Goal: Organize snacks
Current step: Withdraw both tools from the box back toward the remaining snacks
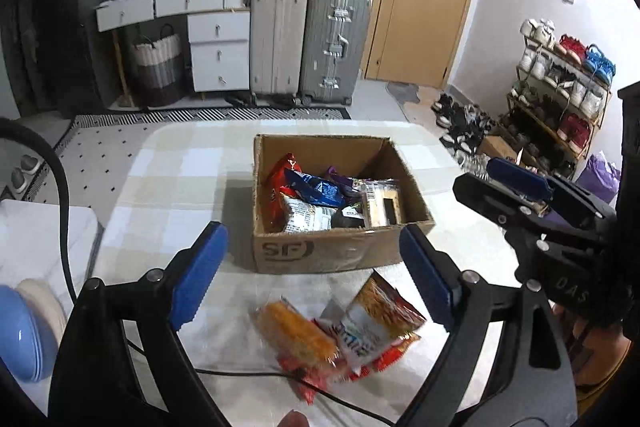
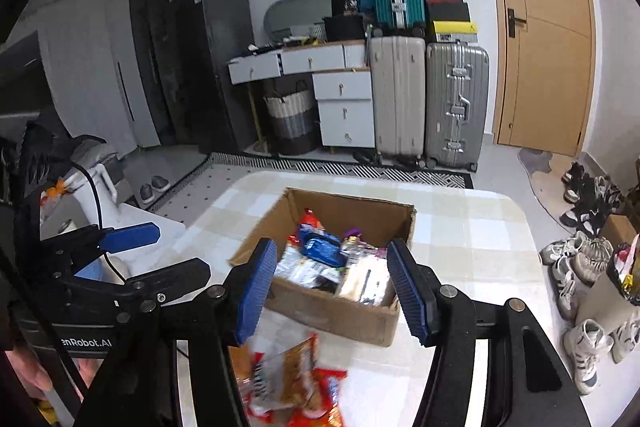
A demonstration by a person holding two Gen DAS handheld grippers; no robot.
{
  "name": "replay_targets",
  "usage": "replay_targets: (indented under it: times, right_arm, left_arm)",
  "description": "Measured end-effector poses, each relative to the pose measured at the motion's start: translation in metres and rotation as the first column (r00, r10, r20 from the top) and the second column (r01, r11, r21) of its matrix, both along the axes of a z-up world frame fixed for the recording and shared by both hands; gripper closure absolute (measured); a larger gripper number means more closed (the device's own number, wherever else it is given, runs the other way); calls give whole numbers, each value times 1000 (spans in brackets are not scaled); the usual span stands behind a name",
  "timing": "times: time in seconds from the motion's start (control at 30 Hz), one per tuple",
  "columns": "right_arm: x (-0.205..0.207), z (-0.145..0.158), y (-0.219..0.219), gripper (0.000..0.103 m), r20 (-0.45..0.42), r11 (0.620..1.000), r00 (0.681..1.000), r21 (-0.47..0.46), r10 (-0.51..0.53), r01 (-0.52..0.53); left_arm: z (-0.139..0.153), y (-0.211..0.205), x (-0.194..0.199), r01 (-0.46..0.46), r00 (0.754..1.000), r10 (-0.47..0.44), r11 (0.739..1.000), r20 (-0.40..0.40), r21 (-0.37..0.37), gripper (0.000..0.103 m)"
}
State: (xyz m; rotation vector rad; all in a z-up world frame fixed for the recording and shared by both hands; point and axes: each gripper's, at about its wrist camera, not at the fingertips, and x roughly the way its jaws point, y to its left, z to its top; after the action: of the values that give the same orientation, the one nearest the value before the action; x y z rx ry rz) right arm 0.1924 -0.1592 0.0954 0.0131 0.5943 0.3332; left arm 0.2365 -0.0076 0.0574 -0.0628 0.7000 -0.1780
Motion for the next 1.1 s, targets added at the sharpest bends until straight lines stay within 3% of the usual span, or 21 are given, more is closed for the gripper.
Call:
replay_targets:
  times: [0.1, 0.17, 0.23, 0.27, 0.5, 0.7, 0.87, 1.0, 1.1]
  right_arm:
    - [-26, 12, 5, 44, 32, 1000, 999, 0, 9, -9]
    - [-47, 20, 7, 42, 63, 1000, 998, -2, 16, -16]
    - [-65, 24, 9, 31, 79, 1000, 997, 6, 15, -16]
    - [-73, 26, 10, 27, 86, 1000, 996, 11, 17, -18]
    - [-137, 31, 15, 27, 143, 999, 989, 19, 39, -42]
    - [-165, 29, 17, 26, 163, 999, 986, 39, 23, -30]
    - [-171, 18, 13, 13, 170, 996, 985, 90, -12, -4]
    - [-172, -5, 11, 12, 146, 992, 989, 124, -19, 0]
    - [-171, -30, 17, 12, 138, 997, 990, 79, -31, 20]
  left_arm:
    - [19, 3, -36, -20, 998, 20, 1000, 54, 4, 14]
    - [27, 6, -57, -22, 996, 22, 1000, 88, 1, 6]
    - [35, 8, -83, -42, 991, 42, 999, 126, 0, 1]
    - [38, 9, -91, -38, 990, 39, 999, 134, -8, 1]
    - [44, 15, -164, -50, 984, 54, 998, 172, -26, 1]
    - [39, 14, -207, -84, 975, 86, 996, 205, -17, 1]
    - [29, 18, -228, -98, 969, 103, 995, 227, -34, 1]
    - [11, 25, -225, -114, 963, 120, 993, 242, -37, 1]
    - [-14, 35, -208, -122, 964, 130, 991, 232, -52, 1]
